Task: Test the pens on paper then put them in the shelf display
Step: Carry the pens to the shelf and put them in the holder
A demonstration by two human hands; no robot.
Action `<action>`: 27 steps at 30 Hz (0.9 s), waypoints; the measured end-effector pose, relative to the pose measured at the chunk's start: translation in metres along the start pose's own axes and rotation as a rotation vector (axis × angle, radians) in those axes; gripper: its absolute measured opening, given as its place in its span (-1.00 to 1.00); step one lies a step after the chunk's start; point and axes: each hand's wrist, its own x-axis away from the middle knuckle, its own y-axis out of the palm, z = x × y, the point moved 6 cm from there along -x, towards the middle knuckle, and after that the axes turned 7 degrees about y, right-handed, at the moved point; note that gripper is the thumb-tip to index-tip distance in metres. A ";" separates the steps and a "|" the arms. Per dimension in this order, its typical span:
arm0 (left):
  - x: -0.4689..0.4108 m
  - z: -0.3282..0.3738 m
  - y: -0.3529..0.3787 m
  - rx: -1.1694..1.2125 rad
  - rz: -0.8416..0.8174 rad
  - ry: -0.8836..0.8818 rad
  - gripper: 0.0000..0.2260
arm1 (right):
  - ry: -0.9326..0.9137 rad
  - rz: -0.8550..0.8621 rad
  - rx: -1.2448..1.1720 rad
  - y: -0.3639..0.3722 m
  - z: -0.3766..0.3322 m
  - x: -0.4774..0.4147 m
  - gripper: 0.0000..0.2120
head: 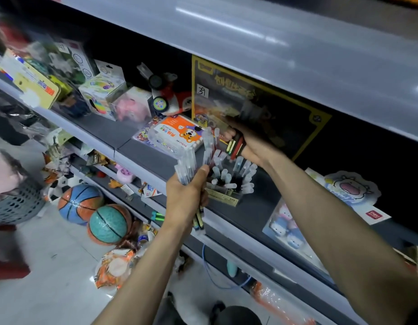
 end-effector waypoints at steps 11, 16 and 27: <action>0.002 0.001 0.006 -0.006 0.025 -0.001 -0.72 | 0.129 -0.109 0.590 0.015 0.012 0.014 -0.76; 0.003 0.004 0.008 -0.008 0.025 0.006 -0.79 | -0.016 -0.124 0.515 0.017 0.003 0.017 -0.80; 0.006 0.000 0.008 -0.020 0.020 -0.014 -0.73 | -0.049 0.018 0.520 0.010 -0.018 0.049 -0.44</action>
